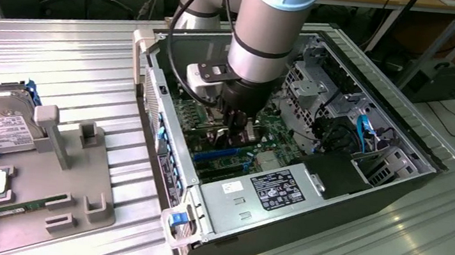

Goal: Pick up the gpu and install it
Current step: 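Insert the gpu into the slot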

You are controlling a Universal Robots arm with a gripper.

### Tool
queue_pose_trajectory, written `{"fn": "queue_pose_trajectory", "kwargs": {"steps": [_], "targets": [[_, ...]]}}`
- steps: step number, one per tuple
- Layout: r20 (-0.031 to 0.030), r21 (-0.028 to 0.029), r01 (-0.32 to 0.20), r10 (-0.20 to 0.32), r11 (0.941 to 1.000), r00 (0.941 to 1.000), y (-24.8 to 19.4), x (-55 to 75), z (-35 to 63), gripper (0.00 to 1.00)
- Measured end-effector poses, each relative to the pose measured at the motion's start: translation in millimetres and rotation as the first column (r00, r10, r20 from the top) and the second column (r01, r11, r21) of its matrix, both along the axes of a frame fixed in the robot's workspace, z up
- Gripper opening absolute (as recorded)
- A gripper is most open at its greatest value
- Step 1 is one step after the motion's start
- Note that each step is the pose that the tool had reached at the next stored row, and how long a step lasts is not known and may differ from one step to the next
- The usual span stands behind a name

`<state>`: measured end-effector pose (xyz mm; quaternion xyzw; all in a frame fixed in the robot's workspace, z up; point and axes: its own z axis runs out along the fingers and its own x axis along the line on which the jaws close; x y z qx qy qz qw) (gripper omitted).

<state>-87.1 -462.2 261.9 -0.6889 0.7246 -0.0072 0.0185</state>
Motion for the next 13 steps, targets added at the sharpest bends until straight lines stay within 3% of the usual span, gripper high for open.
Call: {"fn": "queue_pose_trajectory", "kwargs": {"steps": [13], "targets": [[-0.0022,0.0012,0.000,0.000,1.0000,1.0000,0.0,-3.2,-5.6,0.28]]}}
